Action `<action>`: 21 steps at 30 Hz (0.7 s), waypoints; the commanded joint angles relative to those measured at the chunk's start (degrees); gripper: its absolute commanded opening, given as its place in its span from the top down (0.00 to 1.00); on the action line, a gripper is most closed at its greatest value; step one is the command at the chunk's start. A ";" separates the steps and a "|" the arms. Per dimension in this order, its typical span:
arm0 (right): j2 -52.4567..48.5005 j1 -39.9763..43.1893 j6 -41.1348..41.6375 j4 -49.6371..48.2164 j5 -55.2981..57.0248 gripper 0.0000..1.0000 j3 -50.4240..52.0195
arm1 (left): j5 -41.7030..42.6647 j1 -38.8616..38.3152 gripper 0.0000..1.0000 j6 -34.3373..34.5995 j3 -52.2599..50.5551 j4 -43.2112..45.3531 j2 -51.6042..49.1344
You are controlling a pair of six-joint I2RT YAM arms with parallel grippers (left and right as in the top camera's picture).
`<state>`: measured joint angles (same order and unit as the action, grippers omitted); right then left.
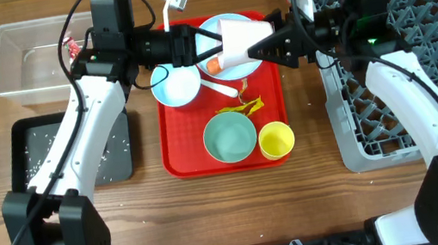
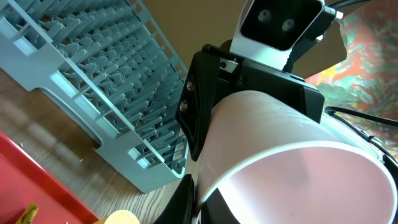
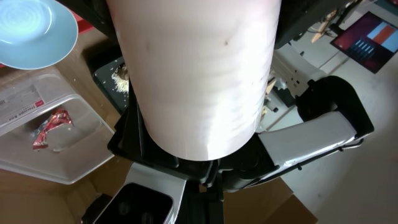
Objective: Sort waste into correct bins and load items into the dishwasher rack
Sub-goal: 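Grasp the pink cup with the right gripper from the left gripper, then carry the pink cup with the right gripper into the dish rack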
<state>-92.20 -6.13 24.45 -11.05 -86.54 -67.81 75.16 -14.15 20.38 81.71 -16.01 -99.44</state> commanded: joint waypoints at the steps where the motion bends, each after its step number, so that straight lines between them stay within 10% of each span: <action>1: -1.14 -0.44 0.15 -0.94 -0.57 0.43 0.28 | 1.27 -0.24 0.94 -0.66 0.04 -0.07 0.00; 21: -1.14 9.07 -0.48 -1.77 -4.81 0.47 0.31 | 0.90 -0.24 0.88 -0.59 0.04 -0.09 0.00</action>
<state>-92.42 2.74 24.64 -12.51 -89.12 -67.79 75.11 -14.15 20.27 81.71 -16.25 -99.44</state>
